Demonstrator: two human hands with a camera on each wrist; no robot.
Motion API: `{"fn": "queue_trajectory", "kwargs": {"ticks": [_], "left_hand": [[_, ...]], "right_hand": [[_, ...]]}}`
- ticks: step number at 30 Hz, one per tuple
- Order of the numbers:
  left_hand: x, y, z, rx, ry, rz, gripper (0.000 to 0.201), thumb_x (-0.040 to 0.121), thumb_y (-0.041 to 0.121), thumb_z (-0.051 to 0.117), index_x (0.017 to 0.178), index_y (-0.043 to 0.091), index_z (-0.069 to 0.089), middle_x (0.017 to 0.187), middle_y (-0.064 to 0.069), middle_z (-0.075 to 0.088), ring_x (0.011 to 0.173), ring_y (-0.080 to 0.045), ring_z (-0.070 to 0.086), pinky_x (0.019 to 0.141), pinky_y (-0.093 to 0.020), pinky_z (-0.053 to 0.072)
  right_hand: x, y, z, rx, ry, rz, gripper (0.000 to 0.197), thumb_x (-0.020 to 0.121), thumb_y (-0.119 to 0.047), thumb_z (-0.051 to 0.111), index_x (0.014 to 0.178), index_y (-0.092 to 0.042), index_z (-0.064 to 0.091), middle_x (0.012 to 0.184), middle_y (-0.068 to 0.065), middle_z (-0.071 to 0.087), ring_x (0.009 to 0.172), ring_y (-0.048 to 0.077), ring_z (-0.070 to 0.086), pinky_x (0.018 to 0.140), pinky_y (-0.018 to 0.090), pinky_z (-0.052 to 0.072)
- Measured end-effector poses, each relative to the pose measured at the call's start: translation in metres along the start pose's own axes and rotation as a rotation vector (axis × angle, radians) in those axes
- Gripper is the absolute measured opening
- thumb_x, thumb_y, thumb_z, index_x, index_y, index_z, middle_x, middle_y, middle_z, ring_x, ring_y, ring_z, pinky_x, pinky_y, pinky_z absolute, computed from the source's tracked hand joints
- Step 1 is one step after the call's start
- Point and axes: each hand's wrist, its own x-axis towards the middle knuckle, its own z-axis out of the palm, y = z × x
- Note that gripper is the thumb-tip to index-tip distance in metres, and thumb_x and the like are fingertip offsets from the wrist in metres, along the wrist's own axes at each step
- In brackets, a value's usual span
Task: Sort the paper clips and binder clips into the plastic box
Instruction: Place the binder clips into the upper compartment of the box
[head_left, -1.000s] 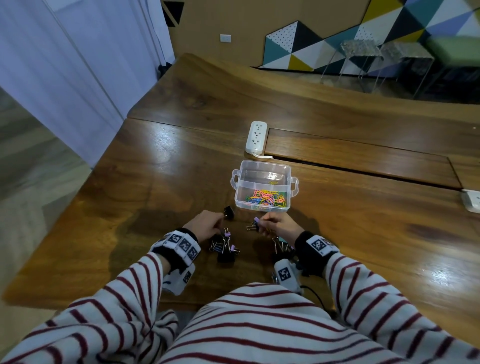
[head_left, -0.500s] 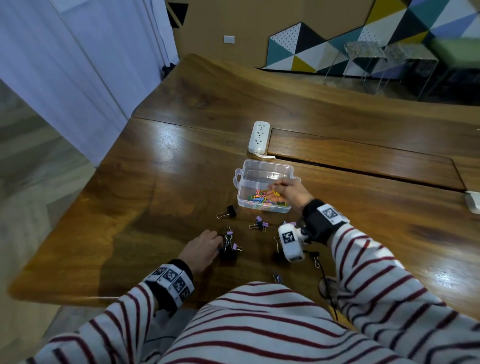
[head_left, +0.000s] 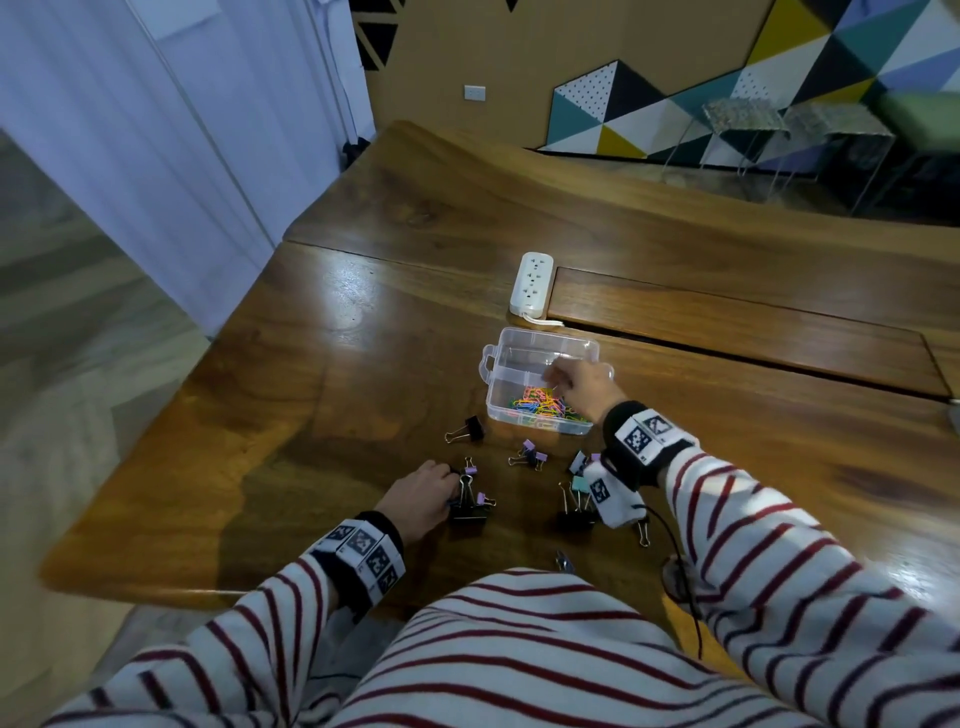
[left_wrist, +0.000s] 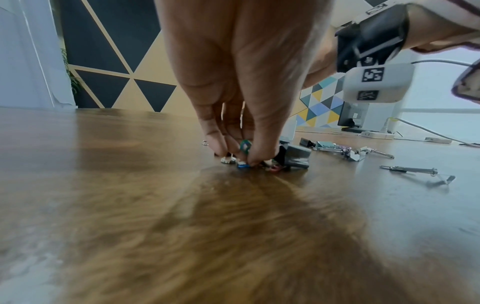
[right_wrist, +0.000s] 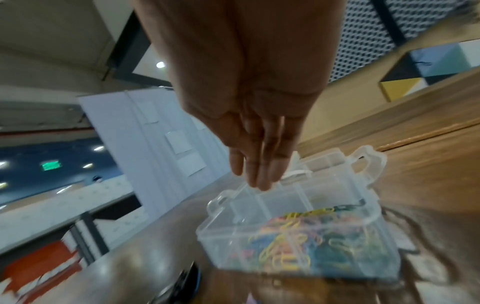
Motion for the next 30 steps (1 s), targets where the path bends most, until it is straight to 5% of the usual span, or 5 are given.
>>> {"fn": "queue_trajectory", "kwargs": {"ticks": [4, 8, 14, 22, 30], "left_hand": [[-0.001, -0.003, 0.002, 0.055, 0.022, 0.046, 0.027, 0.092, 0.017, 0.045, 0.118, 0.013, 0.050, 0.122, -0.005, 0.050, 0.112, -0.019, 0.045, 0.088, -0.029, 0.045], [-0.005, -0.004, -0.002, 0.137, 0.088, 0.075, 0.027, 0.094, 0.019, 0.045, 0.119, 0.018, 0.054, 0.122, -0.002, 0.054, 0.108, -0.018, 0.051, 0.083, -0.029, 0.047], [-0.009, 0.006, 0.005, 0.154, 0.102, 0.065, 0.039, 0.091, 0.013, 0.048, 0.130, 0.013, 0.043, 0.133, -0.008, 0.048, 0.120, -0.020, 0.046, 0.098, -0.029, 0.044], [-0.014, 0.005, 0.012, 0.081, 0.071, 0.020, 0.055, 0.088, 0.002, 0.049, 0.138, 0.012, 0.030, 0.142, -0.010, 0.035, 0.129, -0.023, 0.035, 0.104, -0.034, 0.042], [-0.007, -0.017, 0.011, -0.321, 0.234, -0.145, 0.027, 0.085, -0.001, 0.049, 0.106, 0.012, 0.059, 0.114, -0.007, 0.058, 0.108, -0.021, 0.055, 0.094, -0.029, 0.046]], "right_hand": [[-0.026, -0.006, 0.032, -0.060, -0.227, -0.168, 0.027, 0.087, 0.001, 0.046, 0.104, -0.012, 0.061, 0.103, 0.007, 0.064, 0.090, 0.016, 0.060, 0.090, 0.036, 0.052], [-0.042, -0.008, 0.067, -0.251, -0.425, -0.226, 0.016, 0.088, -0.014, 0.050, 0.100, -0.017, 0.059, 0.111, 0.013, 0.060, 0.104, 0.028, 0.058, 0.091, 0.044, 0.047], [-0.055, -0.019, 0.098, -0.361, -0.370, -0.292, 0.043, 0.085, -0.020, 0.058, 0.124, -0.011, 0.043, 0.125, 0.010, 0.048, 0.118, 0.026, 0.047, 0.093, 0.040, 0.044], [-0.052, -0.005, 0.076, -0.333, -0.339, -0.163, 0.021, 0.088, -0.019, 0.053, 0.105, -0.006, 0.055, 0.115, 0.017, 0.056, 0.110, 0.032, 0.053, 0.090, 0.042, 0.045], [-0.058, -0.021, 0.091, -0.395, -0.242, -0.317, 0.037, 0.086, -0.019, 0.057, 0.120, -0.007, 0.047, 0.127, 0.011, 0.047, 0.124, 0.027, 0.039, 0.097, 0.041, 0.043]]}}
